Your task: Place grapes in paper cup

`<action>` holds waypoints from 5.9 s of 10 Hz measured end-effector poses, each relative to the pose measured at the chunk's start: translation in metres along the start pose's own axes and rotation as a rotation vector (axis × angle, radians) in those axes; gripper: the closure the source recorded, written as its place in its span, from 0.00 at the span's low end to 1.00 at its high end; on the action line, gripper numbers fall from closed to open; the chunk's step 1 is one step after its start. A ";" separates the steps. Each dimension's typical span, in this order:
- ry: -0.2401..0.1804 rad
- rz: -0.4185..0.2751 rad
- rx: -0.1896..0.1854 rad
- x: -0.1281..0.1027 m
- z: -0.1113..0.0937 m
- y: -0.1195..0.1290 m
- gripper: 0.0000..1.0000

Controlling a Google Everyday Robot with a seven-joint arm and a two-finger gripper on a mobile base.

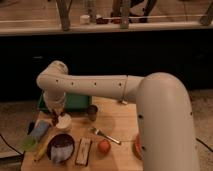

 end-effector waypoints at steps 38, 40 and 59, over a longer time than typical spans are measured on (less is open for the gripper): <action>-0.224 -0.081 -0.013 -0.012 -0.009 0.024 0.20; -0.226 -0.082 -0.016 -0.010 -0.010 0.024 0.20; -0.258 -0.080 -0.019 0.005 -0.005 0.026 0.20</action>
